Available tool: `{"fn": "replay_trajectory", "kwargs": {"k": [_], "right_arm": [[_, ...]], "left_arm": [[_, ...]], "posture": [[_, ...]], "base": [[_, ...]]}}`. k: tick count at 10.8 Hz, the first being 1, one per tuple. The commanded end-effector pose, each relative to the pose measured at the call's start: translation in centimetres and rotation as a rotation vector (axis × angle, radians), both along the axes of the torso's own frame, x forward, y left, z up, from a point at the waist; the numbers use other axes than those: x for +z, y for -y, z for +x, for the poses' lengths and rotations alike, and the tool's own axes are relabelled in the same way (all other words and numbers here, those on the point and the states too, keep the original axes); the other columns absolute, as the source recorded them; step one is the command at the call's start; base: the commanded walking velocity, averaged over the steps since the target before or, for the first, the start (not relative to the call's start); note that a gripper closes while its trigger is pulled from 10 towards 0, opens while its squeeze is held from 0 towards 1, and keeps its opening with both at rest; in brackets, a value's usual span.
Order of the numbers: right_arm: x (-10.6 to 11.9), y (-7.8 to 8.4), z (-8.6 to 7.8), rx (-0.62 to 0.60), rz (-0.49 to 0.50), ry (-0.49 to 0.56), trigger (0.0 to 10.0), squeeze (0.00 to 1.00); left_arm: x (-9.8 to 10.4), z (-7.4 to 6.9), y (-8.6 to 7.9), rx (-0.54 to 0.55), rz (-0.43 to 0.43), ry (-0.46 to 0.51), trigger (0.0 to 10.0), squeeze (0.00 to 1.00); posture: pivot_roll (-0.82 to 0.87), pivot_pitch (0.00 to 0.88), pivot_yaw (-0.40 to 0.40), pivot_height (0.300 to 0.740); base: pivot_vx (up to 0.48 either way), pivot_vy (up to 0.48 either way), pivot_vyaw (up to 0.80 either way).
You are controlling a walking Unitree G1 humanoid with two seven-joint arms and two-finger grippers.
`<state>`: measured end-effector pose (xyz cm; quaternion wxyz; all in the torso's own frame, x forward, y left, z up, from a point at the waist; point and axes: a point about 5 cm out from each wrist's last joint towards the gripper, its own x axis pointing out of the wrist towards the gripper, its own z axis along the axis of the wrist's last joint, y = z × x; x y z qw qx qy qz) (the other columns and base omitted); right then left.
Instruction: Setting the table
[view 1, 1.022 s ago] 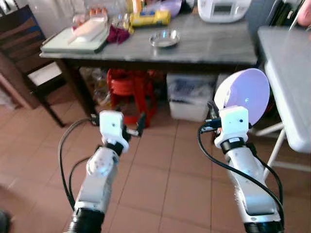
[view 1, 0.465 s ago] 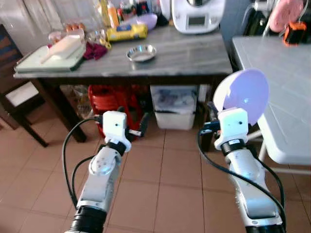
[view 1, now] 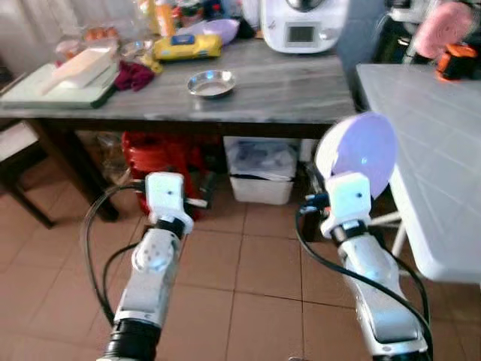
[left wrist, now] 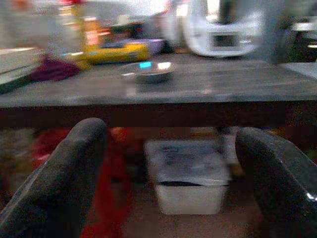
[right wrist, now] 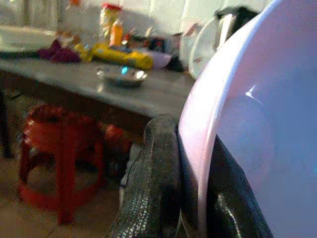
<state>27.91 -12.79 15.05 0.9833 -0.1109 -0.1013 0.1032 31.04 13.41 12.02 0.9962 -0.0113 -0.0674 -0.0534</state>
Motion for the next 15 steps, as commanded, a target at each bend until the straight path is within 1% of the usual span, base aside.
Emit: {"fn": "replay_trajectory", "kwargs": {"k": [1, 2, 3, 4, 5, 6, 7, 8, 9, 10, 12, 14, 15], "right_arm": [[0.4, -0.8, -0.1, 0.037, 0.013, 0.013, 10.0, 0.0], [0.1, -0.7, 0.0, 0.05, -0.005, 0.024, 10.0, 0.0], [0.0, -0.3, 0.2, 0.016, -0.011, 0.019, 10.0, 0.0], [0.4, -0.1, 0.4, -0.004, 0.004, 0.027, 10.0, 0.0], [0.4, -0.1, 0.4, -0.005, -0.001, 0.022, 10.0, 0.0], [0.4, -0.3, 0.3, 0.006, -0.001, 0.024, 10.0, 0.0], [0.4, -0.6, 0.1, 0.026, 0.001, 0.024, 10.0, 0.0], [0.6, -0.9, 0.2, 0.042, 0.0, 0.028, 10.0, 0.0], [0.7, -1.0, 0.2, 0.048, -0.006, 0.03, 10.0, 0.0], [0.8, -0.8, 0.1, 0.036, -0.004, 0.033, 10.0, 0.0], [0.4, -0.2, -0.3, -0.011, 0.011, 0.017, 10.0, 0.0], [0.4, -0.2, -0.4, -0.026, 0.04, 0.011, 10.0, 0.0], [0.4, -0.3, -0.4, -0.031, 0.044, 0.009, 10.0, 0.0]], "left_arm": [[-0.1, -0.1, -1.2, 0.056, 0.022, -0.002, 10.0, 0.0], [-1.1, -0.4, -1.2, 0.08, 0.052, -0.021, 10.0, 0.0], [-1.7, -0.3, -1.5, 0.12, 0.081, -0.044, 10.0, 0.0], [-1.4, -0.2, -1.8, 0.122, 0.098, -0.02, 10.0, 0.0], [-1.9, 0.0, -2.7, 0.149, 0.129, -0.027, 10.0, 0.0], [-2.1, 0.1, -2.9, 0.156, 0.121, -0.033, 10.0, 0.0], [-1.5, 0.3, -2.7, 0.151, 0.09, -0.007, 10.0, 0.0], [-0.9, 0.5, -2.3, 0.139, 0.068, 0.009, 10.0, 0.0], [-0.8, 0.5, -2.0, 0.122, 0.064, 0.017, 10.0, 0.0], [-1.1, 0.4, -1.5, 0.091, 0.06, 0.006, 10.0, 0.0], [-1.6, 0.2, -0.8, 0.041, 0.045, -0.019, 10.0, 0.0], [-1.3, 0.6, -0.5, 0.005, 0.038, -0.02, 10.0, 0.0], [-1.1, 0.7, -0.5, 0.004, 0.033, -0.02, 10.0, 0.0]], "posture": [[-0.06, 0.073, 0.051, 0.74], [-0.08, 0.054, 0.071, 0.74], [-0.11, 0.019, 0.061, 0.74], [-0.12, 0.011, 0.056, 0.74], [-0.15, 0.008, 0.037, 0.74], [-0.14, 0.007, 0.028, 0.74], [-0.13, 0.01, 0.021, 0.74], [-0.13, 0.033, 0.025, 0.74], [-0.13, 0.045, 0.03, 0.74], [-0.14, 0.064, 0.046, 0.74], [-0.14, 0.078, 0.067, 0.74], [-0.14, 0.089, 0.088, 0.74], [-0.14, 0.098, 0.092, 0.74]], "base": [[0.0, 0.0, 0.0], [0.0, 0.0, 0.0], [0.0, 0.0, 0.0], [0.0, 0.0, 0.0], [0.0, 0.0, 0.0], [0.0, 0.0, 0.0], [0.0, 0.0, 0.0], [0.0, 0.0, 0.0], [0.0, 0.0, 0.0], [0.0, 0.0, 0.44], [0.0, 0.0, 0.0], [0.0, 0.0, 0.0], [0.0, 0.289, 0.0]]}}
